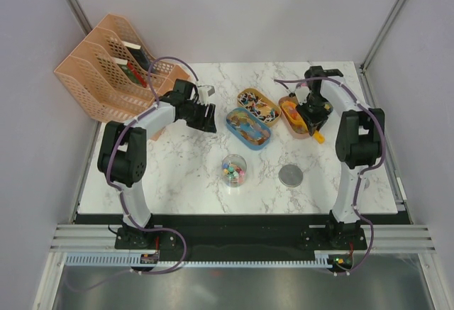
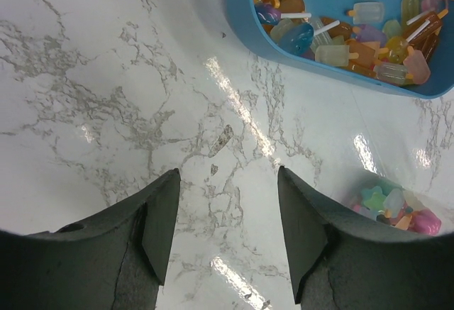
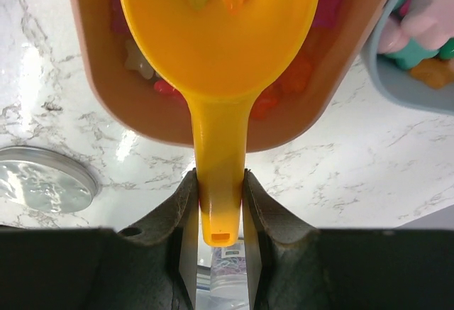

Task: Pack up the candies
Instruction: Scoop the fake candies from the storage box.

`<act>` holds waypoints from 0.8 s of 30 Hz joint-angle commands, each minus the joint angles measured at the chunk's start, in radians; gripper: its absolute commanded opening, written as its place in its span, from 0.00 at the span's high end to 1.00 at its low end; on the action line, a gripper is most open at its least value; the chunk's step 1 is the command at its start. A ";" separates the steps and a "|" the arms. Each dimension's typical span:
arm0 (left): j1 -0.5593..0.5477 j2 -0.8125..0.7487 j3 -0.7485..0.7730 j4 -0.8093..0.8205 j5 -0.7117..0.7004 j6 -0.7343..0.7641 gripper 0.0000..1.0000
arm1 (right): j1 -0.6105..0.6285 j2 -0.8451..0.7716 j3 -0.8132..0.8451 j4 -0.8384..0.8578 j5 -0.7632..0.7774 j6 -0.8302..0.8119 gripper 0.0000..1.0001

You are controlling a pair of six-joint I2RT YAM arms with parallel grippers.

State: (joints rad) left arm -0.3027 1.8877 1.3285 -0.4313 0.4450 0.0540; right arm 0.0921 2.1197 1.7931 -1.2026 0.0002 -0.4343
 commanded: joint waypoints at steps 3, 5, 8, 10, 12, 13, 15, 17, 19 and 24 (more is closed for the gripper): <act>0.002 -0.047 0.052 -0.030 -0.020 0.047 0.36 | -0.031 -0.170 -0.171 0.191 -0.084 -0.011 1.00; 0.002 -0.047 0.066 -0.046 -0.020 0.052 0.35 | -0.046 -0.236 -0.269 0.292 -0.114 0.000 1.00; 0.004 -0.048 0.084 -0.069 -0.025 0.060 0.35 | -0.057 -0.319 -0.395 0.420 -0.132 0.018 1.00; 0.002 -0.048 0.093 -0.079 -0.029 0.067 0.35 | -0.063 -0.378 -0.461 0.528 -0.137 0.025 1.00; 0.002 -0.047 0.109 -0.092 -0.032 0.073 0.35 | -0.069 -0.420 -0.532 0.596 -0.150 0.032 1.00; 0.002 -0.044 0.124 -0.105 -0.037 0.078 0.35 | -0.069 -0.467 -0.561 0.653 -0.152 0.035 1.00; 0.002 -0.048 0.133 -0.110 -0.043 0.084 0.35 | -0.069 -0.504 -0.557 0.661 -0.173 0.005 1.00; 0.002 -0.059 0.133 -0.112 -0.052 0.092 0.35 | -0.069 -0.540 -0.499 0.582 -0.196 -0.108 1.00; 0.002 -0.068 0.123 -0.113 -0.058 0.093 0.35 | -0.057 -0.550 -0.413 0.414 -0.213 -0.223 1.00; 0.004 -0.116 0.074 -0.109 -0.106 0.093 0.35 | 0.043 -0.621 -0.362 0.207 -0.076 -0.530 1.00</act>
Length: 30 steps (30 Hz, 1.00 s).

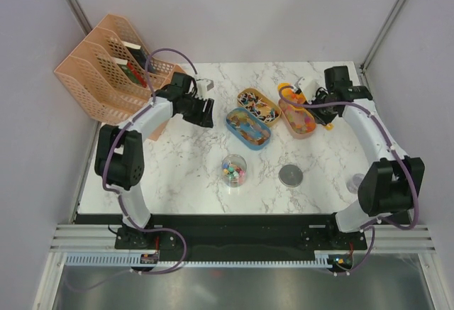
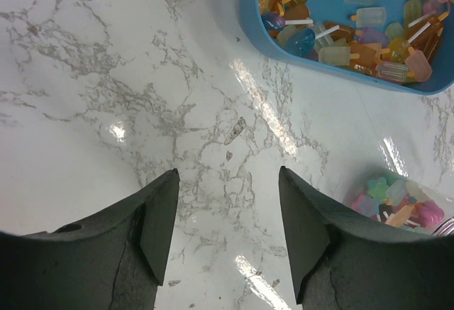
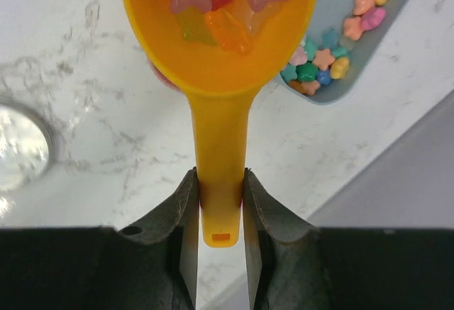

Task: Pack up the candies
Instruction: Scoop the fake candies from the storage box, then place the fake candies in the packing bottle.

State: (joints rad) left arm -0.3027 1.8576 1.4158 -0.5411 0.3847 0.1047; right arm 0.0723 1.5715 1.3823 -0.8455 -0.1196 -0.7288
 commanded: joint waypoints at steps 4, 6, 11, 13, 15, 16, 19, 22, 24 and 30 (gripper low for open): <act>0.005 -0.132 -0.084 0.024 -0.081 0.044 0.34 | 0.193 -0.140 0.054 -0.294 0.228 -0.423 1.00; 0.007 -0.162 -0.110 0.047 -0.137 0.033 0.33 | 0.295 -0.160 0.054 -0.345 0.294 -0.451 1.00; 0.005 -0.212 -0.166 0.078 -0.328 0.026 0.23 | 0.500 -0.151 0.070 -0.434 0.490 -0.426 1.00; 0.010 -0.225 -0.173 0.079 -0.343 0.029 0.23 | 0.586 -0.127 0.098 -0.470 0.521 -0.397 1.00; 0.010 -0.233 -0.181 0.081 -0.346 0.026 0.23 | 0.653 -0.098 0.122 -0.504 0.547 -0.357 1.00; 0.010 -0.239 -0.193 0.081 -0.345 0.015 0.23 | 0.676 -0.087 0.139 -0.513 0.560 -0.344 1.00; 0.010 -0.258 -0.231 0.098 -0.325 0.004 0.23 | 0.742 -0.036 0.194 -0.553 0.578 -0.276 1.00; 0.011 -0.279 -0.253 0.116 -0.322 0.004 0.23 | 0.807 0.010 0.227 -0.584 0.615 -0.236 1.00; 0.011 -0.284 -0.262 0.119 -0.323 0.001 0.23 | 0.853 0.034 0.225 -0.605 0.646 -0.227 1.00; 0.020 -0.322 -0.290 0.144 -0.316 -0.005 0.23 | 0.931 0.053 0.195 -0.615 0.799 -0.234 1.00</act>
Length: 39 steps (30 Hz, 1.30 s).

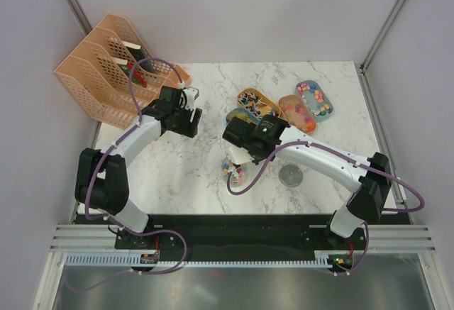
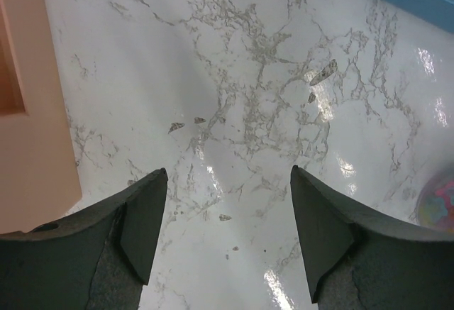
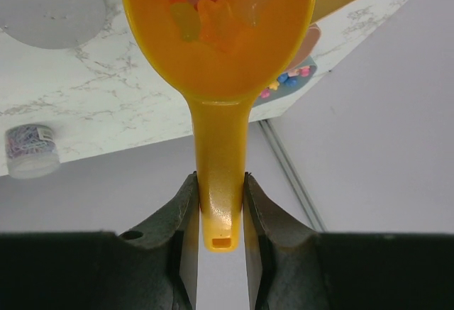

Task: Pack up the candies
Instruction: Place the fake candies in the packing bottle, then place the spatula at the center of the board.

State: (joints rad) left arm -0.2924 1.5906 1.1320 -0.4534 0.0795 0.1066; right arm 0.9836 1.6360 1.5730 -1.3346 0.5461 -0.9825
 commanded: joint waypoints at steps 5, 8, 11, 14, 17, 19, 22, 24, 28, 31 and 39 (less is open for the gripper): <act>0.016 -0.078 -0.018 0.065 0.005 -0.016 0.23 | 0.046 -0.013 -0.030 -0.126 0.256 -0.007 1.00; 0.018 -0.086 -0.024 0.078 0.009 -0.021 0.22 | 0.059 -0.021 -0.047 -0.126 0.301 -0.022 1.00; 0.022 -0.080 -0.021 0.079 0.017 -0.027 0.22 | 0.076 -0.031 -0.076 -0.124 0.340 -0.038 1.00; 0.022 -0.083 -0.017 0.081 0.023 -0.031 0.22 | 0.095 -0.027 -0.077 -0.126 0.370 -0.032 1.00; 0.024 -0.084 -0.018 0.081 0.029 -0.036 0.22 | 0.107 -0.015 -0.065 -0.124 0.396 -0.025 1.00; 0.024 -0.086 -0.021 0.081 0.032 -0.036 0.22 | 0.113 -0.010 -0.051 -0.126 0.410 -0.018 1.00; 0.024 -0.086 -0.028 0.084 0.039 -0.039 0.22 | 0.121 -0.015 -0.051 -0.124 0.425 -0.012 1.00; 0.025 -0.086 -0.028 0.084 0.037 -0.039 0.22 | 0.121 -0.021 -0.063 -0.124 0.428 -0.002 1.00; 0.025 -0.093 -0.026 0.084 0.031 -0.045 0.21 | -0.004 -0.076 -0.094 -0.126 0.333 0.053 1.00; 0.024 -0.116 -0.041 0.107 -0.035 -0.062 0.14 | -0.275 -0.123 -0.103 -0.104 0.125 0.090 1.00; 0.032 -0.112 -0.060 0.131 -0.181 -0.125 0.00 | -0.858 -0.241 -0.295 0.112 -0.291 0.033 1.00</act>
State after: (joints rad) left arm -0.2672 1.4914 1.0725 -0.3645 -0.0376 0.0376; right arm 0.1963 1.4513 1.3537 -1.2648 0.4473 -0.9180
